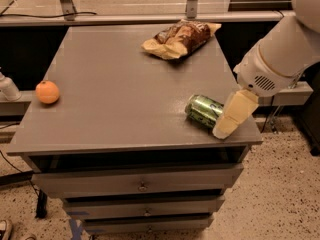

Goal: Move green can near brown chip bag

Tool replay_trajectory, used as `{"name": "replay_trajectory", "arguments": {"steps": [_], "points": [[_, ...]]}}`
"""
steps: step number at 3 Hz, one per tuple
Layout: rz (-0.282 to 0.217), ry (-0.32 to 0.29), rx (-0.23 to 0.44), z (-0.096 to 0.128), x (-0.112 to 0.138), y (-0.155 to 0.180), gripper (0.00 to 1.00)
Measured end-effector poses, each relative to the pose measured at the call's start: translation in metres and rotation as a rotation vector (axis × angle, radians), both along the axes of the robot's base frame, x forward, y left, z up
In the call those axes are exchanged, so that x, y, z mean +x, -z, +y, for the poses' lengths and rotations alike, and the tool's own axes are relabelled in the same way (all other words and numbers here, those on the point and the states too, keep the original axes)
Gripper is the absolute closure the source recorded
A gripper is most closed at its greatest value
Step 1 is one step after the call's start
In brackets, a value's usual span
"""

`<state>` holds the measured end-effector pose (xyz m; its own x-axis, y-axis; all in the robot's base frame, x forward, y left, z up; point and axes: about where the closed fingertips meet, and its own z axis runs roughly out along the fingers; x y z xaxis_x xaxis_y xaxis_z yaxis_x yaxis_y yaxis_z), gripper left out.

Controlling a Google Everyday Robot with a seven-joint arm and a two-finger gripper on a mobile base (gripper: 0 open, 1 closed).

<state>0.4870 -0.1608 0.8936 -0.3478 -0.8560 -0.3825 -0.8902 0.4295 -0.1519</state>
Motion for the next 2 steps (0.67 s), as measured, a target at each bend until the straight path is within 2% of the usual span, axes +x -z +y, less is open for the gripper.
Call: {"name": "replay_trajectory", "arguments": {"steps": [2], "points": [[0.061, 0.041, 0.071, 0.022, -0.006, 0.044, 0.0]]}}
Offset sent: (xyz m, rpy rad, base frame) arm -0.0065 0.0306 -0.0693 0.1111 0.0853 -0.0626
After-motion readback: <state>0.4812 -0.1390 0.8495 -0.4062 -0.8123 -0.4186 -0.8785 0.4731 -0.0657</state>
